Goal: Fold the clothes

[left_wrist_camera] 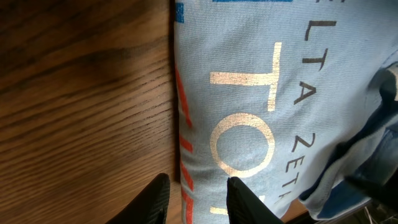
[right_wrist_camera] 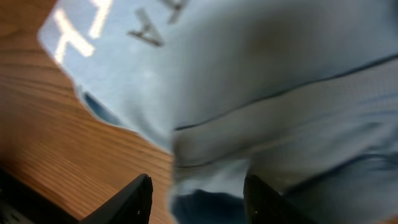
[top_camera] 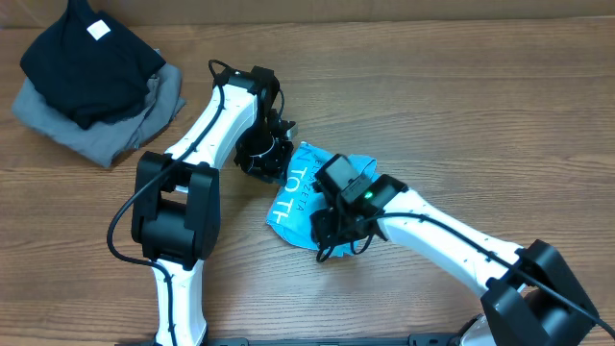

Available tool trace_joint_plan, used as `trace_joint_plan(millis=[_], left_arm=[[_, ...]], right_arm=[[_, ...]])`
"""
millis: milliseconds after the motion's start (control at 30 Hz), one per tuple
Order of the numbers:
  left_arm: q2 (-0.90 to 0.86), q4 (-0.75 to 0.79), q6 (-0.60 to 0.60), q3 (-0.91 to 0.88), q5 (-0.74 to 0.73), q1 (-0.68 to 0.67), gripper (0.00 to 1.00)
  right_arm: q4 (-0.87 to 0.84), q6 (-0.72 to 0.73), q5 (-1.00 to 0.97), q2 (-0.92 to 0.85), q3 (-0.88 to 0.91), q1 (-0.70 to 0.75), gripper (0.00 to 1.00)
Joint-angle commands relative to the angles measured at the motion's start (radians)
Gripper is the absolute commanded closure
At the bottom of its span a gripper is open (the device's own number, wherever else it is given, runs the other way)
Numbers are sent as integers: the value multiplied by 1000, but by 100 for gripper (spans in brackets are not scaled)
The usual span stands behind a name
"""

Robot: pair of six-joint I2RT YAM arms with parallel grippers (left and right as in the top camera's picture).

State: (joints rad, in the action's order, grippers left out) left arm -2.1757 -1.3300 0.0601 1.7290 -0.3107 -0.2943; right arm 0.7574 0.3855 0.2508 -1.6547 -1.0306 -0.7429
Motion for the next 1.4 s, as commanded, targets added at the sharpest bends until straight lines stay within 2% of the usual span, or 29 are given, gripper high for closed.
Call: trace_joint_plan(millis=[0,67,167,267,333,367,600,733,867,900,933,967,1067,1133,1233,1367], left_arm=[[18,3,11,-8,-24,-1,67],[18,2,11,-8,-24,-1,67],[18,2,10,-8,-24,-1,68],[18,2,11,-8,-23,-1,67],[18,3,11,-8,-23,-1,67],[18,3,11,-8,-23,-1,67],[18,2,12,-8,-22,-1,67],[18,4,11,-8,-21,-1,67],[18,9,13,-8,-18,0,63],[18,11,15,-8,-18,0,63],[18,11,15,-8,-16,0,62],[18,13,15,-8,-13,0,60],[18,15,15,-8,4,0,58],[18,15,15,-8,5,0,57],[18,16,15,-8,4,0,56],[18,14,15,-8,6,0,53]], right_arm=[[-23,39,-32,19,-18,-35,49],[-33,49,-47,10,-18,-54,49],[-30,108,-97,-16,-18,-61,56],[-30,115,-84,-31,-18,-53,73],[-23,116,-84,-26,-27,-47,92],[-11,117,-95,-21,-37,-42,96],[185,238,-300,80,-126,29,96],[333,377,-328,117,-128,74,96],[511,522,-328,115,-121,109,76],[534,532,-329,115,-119,115,60],[547,531,-330,116,-116,121,48],[553,531,-330,116,-115,127,44],[498,491,-321,116,-116,145,37],[400,381,-301,116,-116,145,36],[238,309,-306,115,-115,145,30],[45,272,-364,92,-115,146,33]])
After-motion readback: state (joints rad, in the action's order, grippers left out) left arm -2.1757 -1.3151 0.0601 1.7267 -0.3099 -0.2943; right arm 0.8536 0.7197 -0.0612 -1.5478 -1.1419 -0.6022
